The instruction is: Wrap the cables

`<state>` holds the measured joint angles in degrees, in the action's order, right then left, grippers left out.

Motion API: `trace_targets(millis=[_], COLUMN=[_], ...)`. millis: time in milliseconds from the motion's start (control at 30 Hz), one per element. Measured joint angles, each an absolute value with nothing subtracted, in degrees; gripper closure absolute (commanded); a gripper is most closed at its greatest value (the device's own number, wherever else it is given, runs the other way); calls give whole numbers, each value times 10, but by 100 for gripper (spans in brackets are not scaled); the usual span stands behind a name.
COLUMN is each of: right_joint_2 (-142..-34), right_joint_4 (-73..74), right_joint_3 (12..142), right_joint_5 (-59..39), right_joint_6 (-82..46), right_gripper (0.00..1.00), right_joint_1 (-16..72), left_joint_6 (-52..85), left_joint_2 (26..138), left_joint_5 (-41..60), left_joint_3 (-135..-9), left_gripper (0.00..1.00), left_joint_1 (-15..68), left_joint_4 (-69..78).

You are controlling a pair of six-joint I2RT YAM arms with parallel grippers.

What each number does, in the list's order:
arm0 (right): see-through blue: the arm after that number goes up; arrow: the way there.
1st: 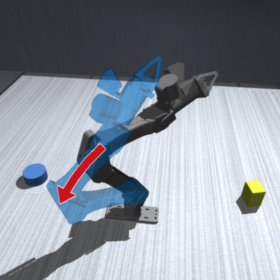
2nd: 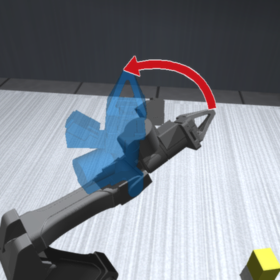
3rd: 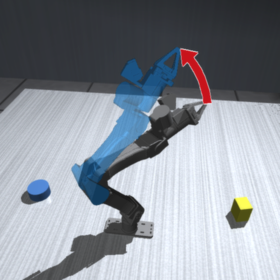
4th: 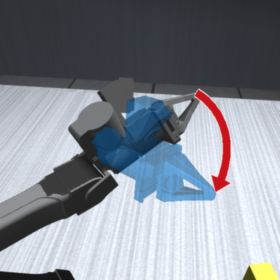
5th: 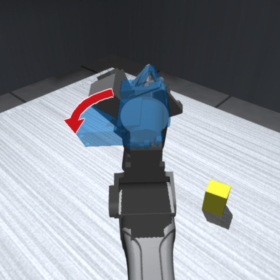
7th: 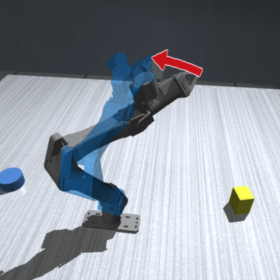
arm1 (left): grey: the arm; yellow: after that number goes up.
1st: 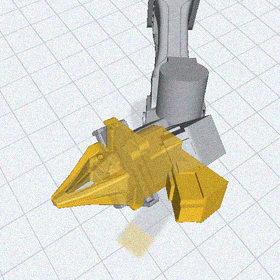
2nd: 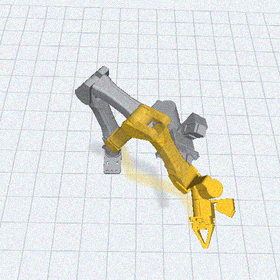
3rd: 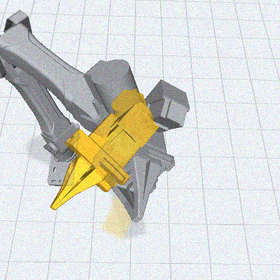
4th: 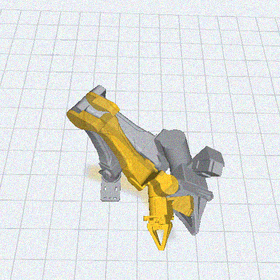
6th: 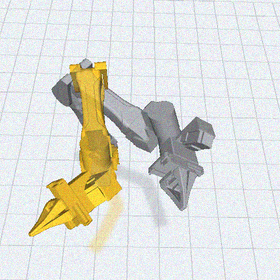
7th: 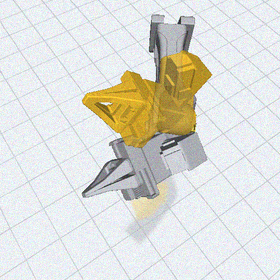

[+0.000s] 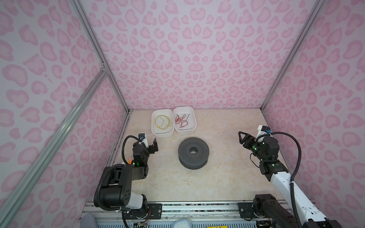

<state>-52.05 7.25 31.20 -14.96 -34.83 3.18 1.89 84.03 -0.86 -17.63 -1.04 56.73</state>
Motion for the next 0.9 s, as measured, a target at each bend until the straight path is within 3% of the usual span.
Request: trace_targets(millis=[67, 233, 267, 533, 700, 900], right_joint_2=[-527, -542, -544, -605, -647, -695], right_joint_4=[73, 63, 63, 102, 136, 306], right_joint_3=[312, 332, 338, 331, 325, 193], right_joint_5=[-143, -101, -86, 97, 185, 147], right_joint_6=[-336, -291, -277, -149, -97, -21], right_gripper=[27, 16, 2, 1, 1, 1], right_joint_1=[34, 63, 76, 206, 156, 55], left_joint_6=[19, 20, 21, 21, 21, 21], left_joint_2=[842, 842, 842, 842, 842, 842], left_joint_5=[-9, -11, -11, -11, -11, -11], left_joint_3=[-183, -186, -187, -187, -187, -187], left_gripper=[2, 2, 2, 2, 2, 2], left_joint_1=[-13, -14, -14, -14, -14, -14], left_joint_4=[561, 552, 551, 547, 547, 547])
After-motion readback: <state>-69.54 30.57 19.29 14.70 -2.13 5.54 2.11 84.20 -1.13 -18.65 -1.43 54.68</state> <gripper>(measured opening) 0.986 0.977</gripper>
